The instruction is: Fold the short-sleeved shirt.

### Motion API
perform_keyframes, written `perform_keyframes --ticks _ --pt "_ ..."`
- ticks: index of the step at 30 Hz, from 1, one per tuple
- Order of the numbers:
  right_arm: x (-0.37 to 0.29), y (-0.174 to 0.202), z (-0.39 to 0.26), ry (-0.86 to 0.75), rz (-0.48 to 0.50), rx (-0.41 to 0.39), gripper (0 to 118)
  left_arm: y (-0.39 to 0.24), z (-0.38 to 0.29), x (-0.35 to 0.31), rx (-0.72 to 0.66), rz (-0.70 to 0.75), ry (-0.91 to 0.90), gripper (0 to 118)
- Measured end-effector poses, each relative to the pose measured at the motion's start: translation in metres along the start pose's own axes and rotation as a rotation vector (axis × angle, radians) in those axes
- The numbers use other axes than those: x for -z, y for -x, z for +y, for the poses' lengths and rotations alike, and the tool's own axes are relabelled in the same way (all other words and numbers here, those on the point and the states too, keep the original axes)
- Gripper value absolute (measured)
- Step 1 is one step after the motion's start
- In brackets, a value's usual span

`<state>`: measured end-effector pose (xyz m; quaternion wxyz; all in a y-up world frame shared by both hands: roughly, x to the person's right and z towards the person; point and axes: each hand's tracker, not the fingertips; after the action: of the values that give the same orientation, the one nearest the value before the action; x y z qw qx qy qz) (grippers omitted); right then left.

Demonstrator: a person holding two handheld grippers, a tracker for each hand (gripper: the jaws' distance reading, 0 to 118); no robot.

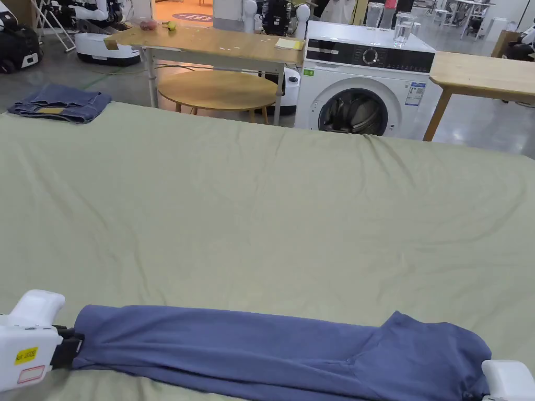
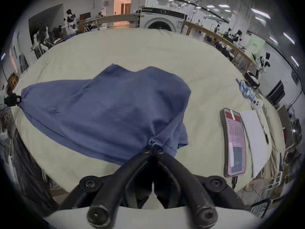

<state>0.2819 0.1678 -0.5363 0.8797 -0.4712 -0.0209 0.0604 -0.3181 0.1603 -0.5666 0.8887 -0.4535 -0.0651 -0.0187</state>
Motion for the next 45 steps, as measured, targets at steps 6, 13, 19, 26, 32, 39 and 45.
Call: perform_keyframes --ticks 6,13,19,26,32,39,45 --pt "-0.011 0.004 0.008 -0.011 -0.017 0.007 36 0.003 0.007 -0.007 -0.128 0.001 -0.037 24" --pt "-0.053 0.018 0.032 -0.272 -0.086 0.085 58 -0.02 0.032 -0.038 -0.139 -0.019 -0.272 42" --pt "-0.061 0.068 0.047 -0.604 -0.037 0.147 58 -0.075 0.053 -0.048 -0.094 0.016 -0.52 42" --pt "-0.072 0.126 0.075 -0.854 -0.001 0.142 33 -0.13 0.072 -0.057 -0.007 0.179 -0.775 38" --pt "-0.078 0.146 0.087 -0.916 -0.037 0.147 0 -0.145 0.078 -0.067 0.015 0.218 -0.832 0" --pt "-0.074 0.144 0.096 -0.889 0.002 0.172 0 -0.113 0.083 -0.077 -0.033 0.168 -0.724 0" --pt "-0.064 0.142 0.098 -0.837 0.021 0.138 0 -0.035 0.074 -0.056 -0.124 -0.043 -0.388 0"
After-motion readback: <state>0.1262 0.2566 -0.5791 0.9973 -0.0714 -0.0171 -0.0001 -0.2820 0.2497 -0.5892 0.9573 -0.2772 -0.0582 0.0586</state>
